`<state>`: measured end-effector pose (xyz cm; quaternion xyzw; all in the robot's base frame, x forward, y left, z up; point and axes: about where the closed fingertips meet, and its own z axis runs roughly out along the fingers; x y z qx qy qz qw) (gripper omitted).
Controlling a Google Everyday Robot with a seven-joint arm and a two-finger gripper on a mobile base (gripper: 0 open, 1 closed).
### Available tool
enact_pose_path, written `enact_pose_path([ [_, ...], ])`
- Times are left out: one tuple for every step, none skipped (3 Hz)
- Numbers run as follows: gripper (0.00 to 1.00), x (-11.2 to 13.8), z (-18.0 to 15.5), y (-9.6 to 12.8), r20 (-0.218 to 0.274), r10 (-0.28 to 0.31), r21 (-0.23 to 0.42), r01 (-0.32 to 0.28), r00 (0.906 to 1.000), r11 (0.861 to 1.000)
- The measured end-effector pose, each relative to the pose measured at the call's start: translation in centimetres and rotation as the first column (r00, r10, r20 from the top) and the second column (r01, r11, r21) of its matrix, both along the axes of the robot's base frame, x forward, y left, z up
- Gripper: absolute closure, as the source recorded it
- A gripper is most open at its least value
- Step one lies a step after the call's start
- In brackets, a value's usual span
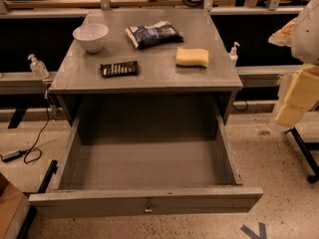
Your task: Close top drawer
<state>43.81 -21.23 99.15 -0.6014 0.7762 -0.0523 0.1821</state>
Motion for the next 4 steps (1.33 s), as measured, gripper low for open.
enact_pose_path([
  [0.00,0.0,0.0,0.0,0.000,0.000,0.000,0.000,1.0000,1.000],
  [0.24,-0.2,0.0,-0.1,0.005,-0.007,0.003,0.007,1.0000,1.000],
  [0.47,-0.8,-0.9,-0.8,-0.009,-0.028,0.010,0.028,0.9996,1.000],
  [0.71,-2.0,-3.2,-0.8,-0.037,0.003,0.025,-0.002,0.9993,1.000],
])
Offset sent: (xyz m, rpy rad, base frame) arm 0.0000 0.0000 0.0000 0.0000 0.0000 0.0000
